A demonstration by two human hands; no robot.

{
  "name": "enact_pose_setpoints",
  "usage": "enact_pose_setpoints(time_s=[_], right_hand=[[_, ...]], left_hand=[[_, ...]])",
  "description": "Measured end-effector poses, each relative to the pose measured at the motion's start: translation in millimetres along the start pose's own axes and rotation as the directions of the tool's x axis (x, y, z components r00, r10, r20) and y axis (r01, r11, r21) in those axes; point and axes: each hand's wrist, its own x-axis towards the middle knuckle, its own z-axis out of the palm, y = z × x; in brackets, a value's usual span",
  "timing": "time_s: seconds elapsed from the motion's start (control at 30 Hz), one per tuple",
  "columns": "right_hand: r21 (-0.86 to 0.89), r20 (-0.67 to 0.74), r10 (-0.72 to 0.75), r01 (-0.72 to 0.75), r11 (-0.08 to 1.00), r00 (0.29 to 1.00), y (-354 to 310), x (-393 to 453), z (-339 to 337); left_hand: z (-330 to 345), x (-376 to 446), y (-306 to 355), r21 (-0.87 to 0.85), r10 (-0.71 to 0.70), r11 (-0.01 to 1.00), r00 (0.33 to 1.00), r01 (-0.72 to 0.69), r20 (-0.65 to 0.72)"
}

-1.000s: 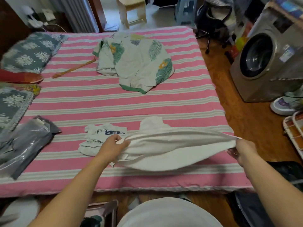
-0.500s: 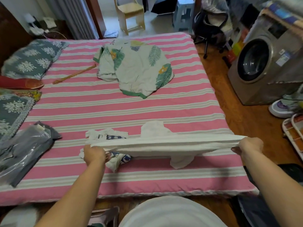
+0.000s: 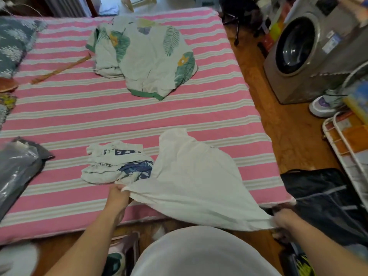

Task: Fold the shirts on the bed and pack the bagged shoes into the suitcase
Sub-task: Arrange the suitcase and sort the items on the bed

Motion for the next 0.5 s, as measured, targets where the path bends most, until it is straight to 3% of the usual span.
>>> enact_pose_setpoints(time_s=[0.1,0.17,0.23,0.3,0.37,0.43,0.5], right_hand=[[0.218,0.022,0.133,-0.135,0.967,0.991,16.7,5.2,0.4],[0.269,0.087,0.173,-0.19,0.944,0.981,29.0,7.0,-0.6],[0.379,0.118,0.2,-0.23,0.896,0.973,31.9,8.4,-3.4],[0.597,0.105,0.188,-0.213,0.773,0.977,7.8,5.3,-12.4],[0.812,0.069,0.075,-0.099,0.576,0.995,-50.4,-5.4,-44.3],[0.911,-0.052,-0.061,0.073,0.407,0.997,-125.0,-34.5,-99.8],[0.938,-0.24,-0.213,0.283,0.2,0.947,-197.2,-82.2,-178.6]], left_hand=[[-5.0,-8.0,-7.7,0.389,0.083,0.916,0.995,-0.099,0.059],[-17.7,-9.6,-10.2,0.433,0.101,0.899,0.993,-0.066,-0.058],[-29.1,-3.2,-14.3,0.35,0.016,0.935,0.982,0.053,-0.19],[-37.3,1.2,-6.3,0.277,-0.083,0.953,0.986,0.12,-0.143],[-41.3,14.5,28.1,0.046,-0.126,0.99,0.987,0.132,-0.099],[-50.1,33.5,104.6,-0.16,-0.091,0.984,0.994,0.081,-0.053],[-66.7,48.0,217.8,-0.329,0.026,0.943,0.996,-0.053,-0.088]])
